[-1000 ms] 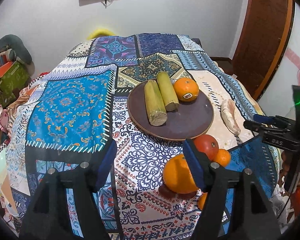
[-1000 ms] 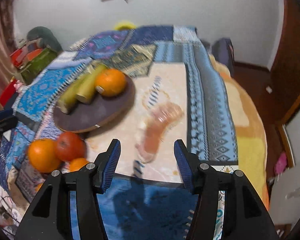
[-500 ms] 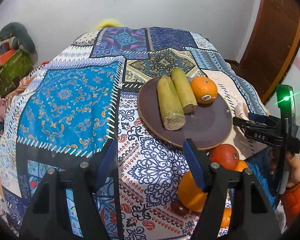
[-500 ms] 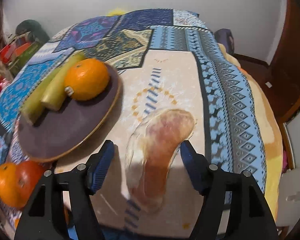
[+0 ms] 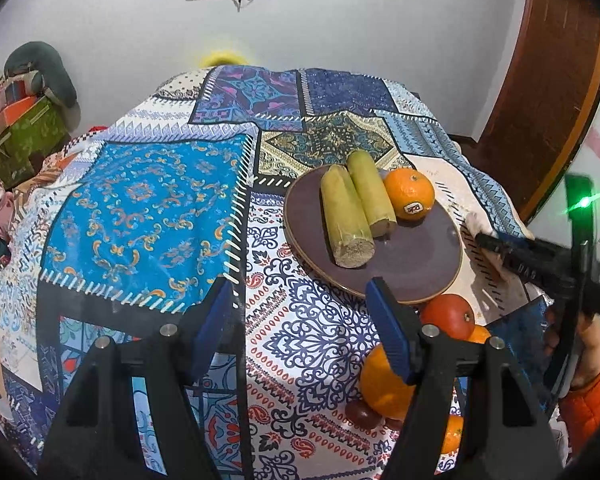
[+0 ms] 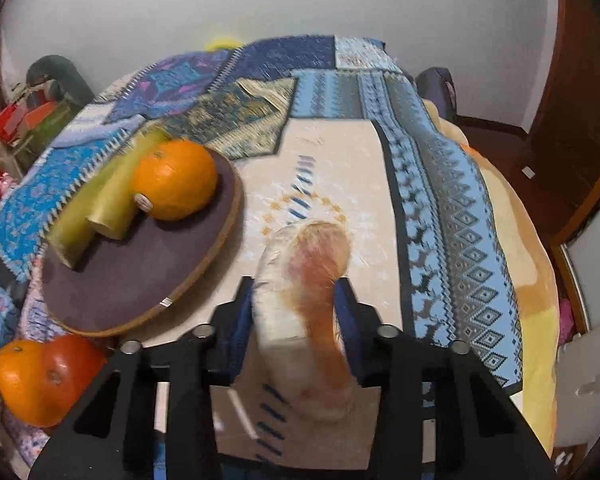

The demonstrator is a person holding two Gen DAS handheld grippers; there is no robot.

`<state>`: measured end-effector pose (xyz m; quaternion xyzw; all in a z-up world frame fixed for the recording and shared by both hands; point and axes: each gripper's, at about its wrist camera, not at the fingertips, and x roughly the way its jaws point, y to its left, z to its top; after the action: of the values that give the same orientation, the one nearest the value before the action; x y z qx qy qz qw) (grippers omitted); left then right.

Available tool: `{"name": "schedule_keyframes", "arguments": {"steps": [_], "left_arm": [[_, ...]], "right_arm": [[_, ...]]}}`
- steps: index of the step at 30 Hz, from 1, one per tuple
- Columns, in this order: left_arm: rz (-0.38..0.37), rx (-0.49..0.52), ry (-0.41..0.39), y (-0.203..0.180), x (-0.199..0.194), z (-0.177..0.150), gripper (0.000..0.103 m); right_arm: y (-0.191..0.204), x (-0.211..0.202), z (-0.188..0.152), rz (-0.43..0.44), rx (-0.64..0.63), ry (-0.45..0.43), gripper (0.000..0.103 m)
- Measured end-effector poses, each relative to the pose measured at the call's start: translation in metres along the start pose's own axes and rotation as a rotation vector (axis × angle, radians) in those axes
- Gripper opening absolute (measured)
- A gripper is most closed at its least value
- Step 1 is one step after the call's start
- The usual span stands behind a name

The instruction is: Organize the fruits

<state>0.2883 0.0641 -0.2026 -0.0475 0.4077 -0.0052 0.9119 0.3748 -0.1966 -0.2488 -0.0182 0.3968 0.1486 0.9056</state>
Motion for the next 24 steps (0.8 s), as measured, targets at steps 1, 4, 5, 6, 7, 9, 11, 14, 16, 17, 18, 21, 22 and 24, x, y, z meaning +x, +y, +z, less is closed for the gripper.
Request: {"name": "schedule_keyframes", "arguments": {"steps": [1,4,5,6,7,9,11,14,16,17,18,21,22,24], "left_arm": [[0.002,0.002,-0.004,0.001,-0.001,0.0,0.069],[0.002,-0.004,-0.007,0.003,-0.002,0.001,0.069],[0.001,-0.009,-0.005,0.004,-0.001,0.001,0.069],[0.002,-0.014,-0.001,0.005,0.0,0.001,0.069],[0.001,-0.016,0.0,0.006,0.0,0.001,0.069],[0.003,-0.015,0.0,0.008,0.001,0.0,0.069],[0.005,-0.013,0.003,0.009,0.002,0.0,0.069],[0.005,-0.015,0.006,0.011,0.005,0.0,0.069],[0.005,-0.018,0.007,0.011,0.007,0.001,0.069],[0.004,-0.02,0.009,0.011,0.008,0.001,0.069],[0.004,-0.021,0.011,0.011,0.009,0.001,0.069],[0.004,-0.021,0.016,0.011,0.011,0.001,0.069],[0.003,-0.02,0.016,0.011,0.011,0.001,0.069],[0.004,-0.014,0.016,0.01,0.01,0.001,0.069]], "right_arm": [[0.003,-0.005,0.004,0.003,-0.007,-0.016,0.023],[0.011,-0.015,0.017,0.053,-0.017,-0.049,0.021],[0.015,-0.017,0.021,0.062,-0.025,-0.056,0.021],[0.018,-0.017,0.023,0.06,-0.036,-0.063,0.021],[0.021,-0.017,0.025,0.05,-0.041,-0.074,0.021],[0.026,-0.016,0.027,0.059,-0.05,-0.073,0.02],[0.033,-0.016,0.029,0.077,-0.067,-0.081,0.02],[0.046,-0.023,0.035,0.097,-0.118,-0.128,0.02],[0.059,-0.027,0.043,0.103,-0.161,-0.168,0.02],[0.064,-0.026,0.047,0.113,-0.176,-0.174,0.02],[0.071,-0.024,0.051,0.127,-0.195,-0.179,0.02],[0.085,-0.011,0.055,0.143,-0.242,-0.166,0.02],[0.093,-0.003,0.056,0.143,-0.266,-0.143,0.021],[0.101,0.004,0.053,0.14,-0.292,-0.132,0.021]]}}
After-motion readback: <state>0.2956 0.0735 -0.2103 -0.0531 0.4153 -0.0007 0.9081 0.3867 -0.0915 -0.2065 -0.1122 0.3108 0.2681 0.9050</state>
